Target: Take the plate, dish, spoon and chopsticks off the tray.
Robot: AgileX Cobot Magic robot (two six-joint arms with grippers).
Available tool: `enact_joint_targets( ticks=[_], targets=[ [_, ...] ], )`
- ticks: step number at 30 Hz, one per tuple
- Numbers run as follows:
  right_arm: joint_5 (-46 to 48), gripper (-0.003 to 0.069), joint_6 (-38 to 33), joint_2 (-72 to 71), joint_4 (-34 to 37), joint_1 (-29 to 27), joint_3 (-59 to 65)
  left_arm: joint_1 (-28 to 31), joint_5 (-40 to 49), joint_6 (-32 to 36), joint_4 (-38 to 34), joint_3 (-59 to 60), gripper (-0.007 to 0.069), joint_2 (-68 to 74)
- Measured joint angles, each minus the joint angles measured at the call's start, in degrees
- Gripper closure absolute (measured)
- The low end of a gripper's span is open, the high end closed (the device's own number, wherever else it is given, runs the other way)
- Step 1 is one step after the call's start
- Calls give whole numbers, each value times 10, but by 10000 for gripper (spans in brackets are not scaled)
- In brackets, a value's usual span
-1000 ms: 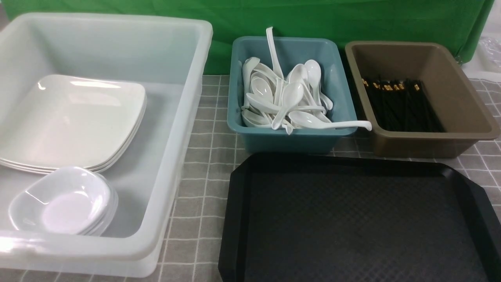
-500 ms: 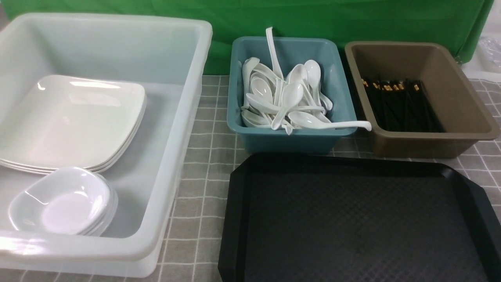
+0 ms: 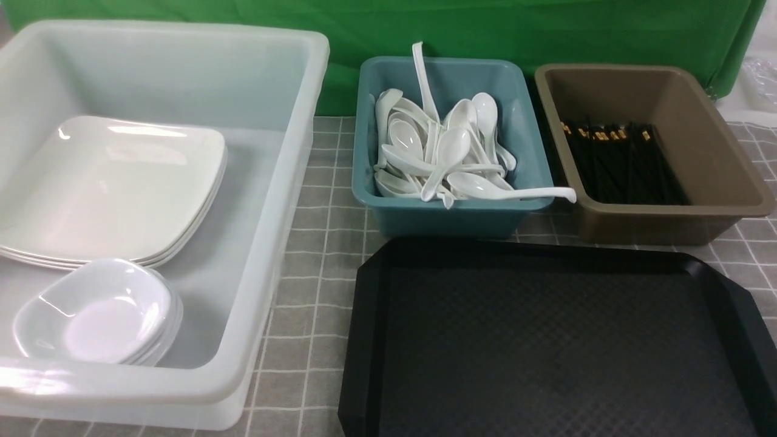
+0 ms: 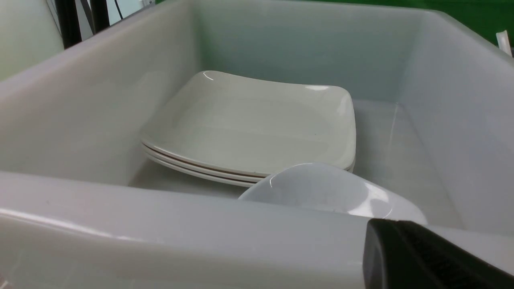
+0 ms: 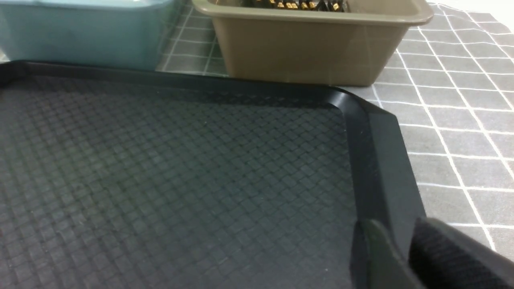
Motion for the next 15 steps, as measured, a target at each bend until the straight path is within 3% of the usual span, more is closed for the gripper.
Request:
enact_joint_targets(
  ticks=[15],
  targets=[
    [0,445,0,0,0,0,0,0,0,0,0,0,615,0]
  ],
)
